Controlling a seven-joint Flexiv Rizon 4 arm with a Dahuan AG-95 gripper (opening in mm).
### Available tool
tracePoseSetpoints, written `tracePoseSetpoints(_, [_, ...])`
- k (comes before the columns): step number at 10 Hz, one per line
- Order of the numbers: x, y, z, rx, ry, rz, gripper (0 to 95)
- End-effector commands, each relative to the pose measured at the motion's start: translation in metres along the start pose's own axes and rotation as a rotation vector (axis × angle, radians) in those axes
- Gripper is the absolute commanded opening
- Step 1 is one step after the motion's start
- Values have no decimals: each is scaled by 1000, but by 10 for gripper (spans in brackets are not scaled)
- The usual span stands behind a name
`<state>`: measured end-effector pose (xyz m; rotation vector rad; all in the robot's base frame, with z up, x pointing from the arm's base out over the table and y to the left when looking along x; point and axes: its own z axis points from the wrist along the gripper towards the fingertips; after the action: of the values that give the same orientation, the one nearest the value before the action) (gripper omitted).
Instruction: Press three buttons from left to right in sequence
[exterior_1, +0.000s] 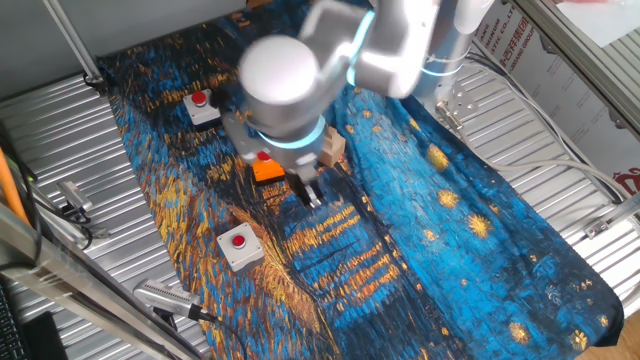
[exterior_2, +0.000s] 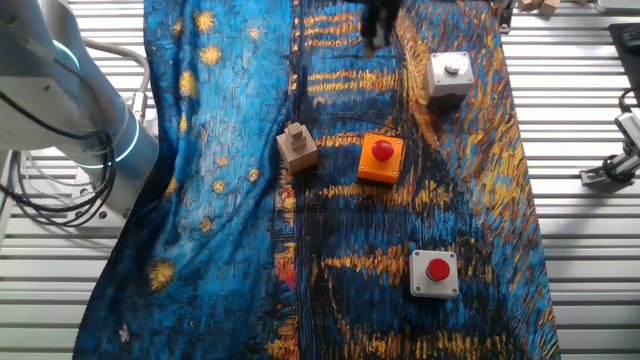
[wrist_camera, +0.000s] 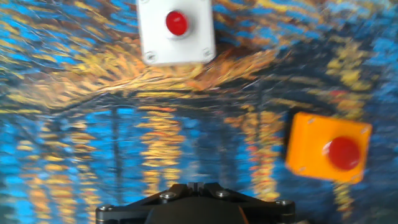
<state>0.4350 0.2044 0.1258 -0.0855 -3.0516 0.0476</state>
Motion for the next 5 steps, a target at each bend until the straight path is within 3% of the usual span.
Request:
tracePoseSetpoints(1, [21,-10,4,-25,-10,-24,0])
tracePoseSetpoints(3, [40,-21,10,-31,-23,-34,0])
tracePoseSetpoints(5, [30,-19,5,-28,-18,-32,0])
